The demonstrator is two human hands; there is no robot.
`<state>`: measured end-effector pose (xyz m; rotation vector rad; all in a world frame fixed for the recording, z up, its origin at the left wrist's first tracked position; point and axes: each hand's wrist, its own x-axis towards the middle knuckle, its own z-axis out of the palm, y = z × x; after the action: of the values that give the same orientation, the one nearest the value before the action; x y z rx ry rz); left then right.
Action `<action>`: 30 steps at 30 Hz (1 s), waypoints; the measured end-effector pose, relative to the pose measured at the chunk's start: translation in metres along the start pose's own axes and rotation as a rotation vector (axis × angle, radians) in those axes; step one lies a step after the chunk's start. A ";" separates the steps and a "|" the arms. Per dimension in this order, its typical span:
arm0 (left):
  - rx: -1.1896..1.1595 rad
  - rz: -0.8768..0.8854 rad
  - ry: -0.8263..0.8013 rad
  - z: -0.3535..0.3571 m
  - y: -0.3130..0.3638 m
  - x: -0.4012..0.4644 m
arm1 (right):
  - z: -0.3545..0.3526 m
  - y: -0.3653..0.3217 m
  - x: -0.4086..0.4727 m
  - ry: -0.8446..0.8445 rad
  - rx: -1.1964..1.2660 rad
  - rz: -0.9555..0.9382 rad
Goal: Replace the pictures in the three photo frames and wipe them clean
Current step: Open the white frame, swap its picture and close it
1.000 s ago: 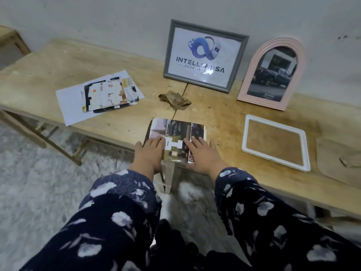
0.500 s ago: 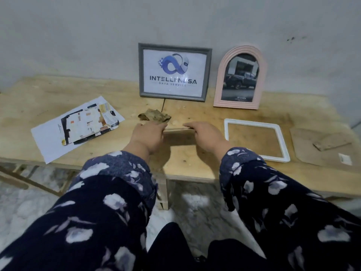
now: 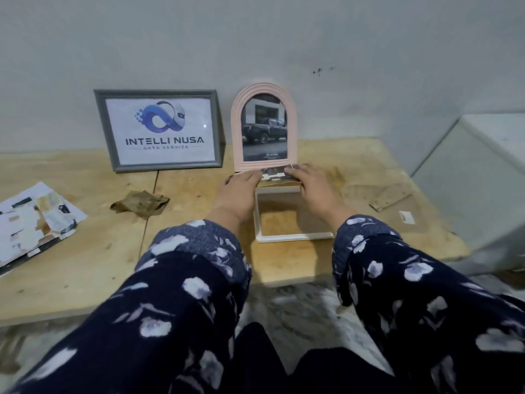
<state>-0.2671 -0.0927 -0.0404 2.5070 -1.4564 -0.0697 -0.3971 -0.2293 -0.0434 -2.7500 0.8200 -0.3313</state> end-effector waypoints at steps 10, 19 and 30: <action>0.014 -0.040 -0.422 0.075 0.049 0.013 | 0.035 0.101 -0.029 -0.463 -0.235 -0.015; 0.118 -0.120 -0.379 0.100 0.076 -0.004 | 0.035 0.126 -0.030 -0.369 -0.251 -0.146; 0.107 -0.176 -0.381 0.107 0.081 -0.006 | 0.044 0.132 -0.037 -0.242 -0.166 -0.108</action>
<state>-0.3561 -0.1449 -0.1260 2.8190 -1.3910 -0.5411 -0.4813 -0.3078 -0.1298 -2.9176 0.6651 0.0535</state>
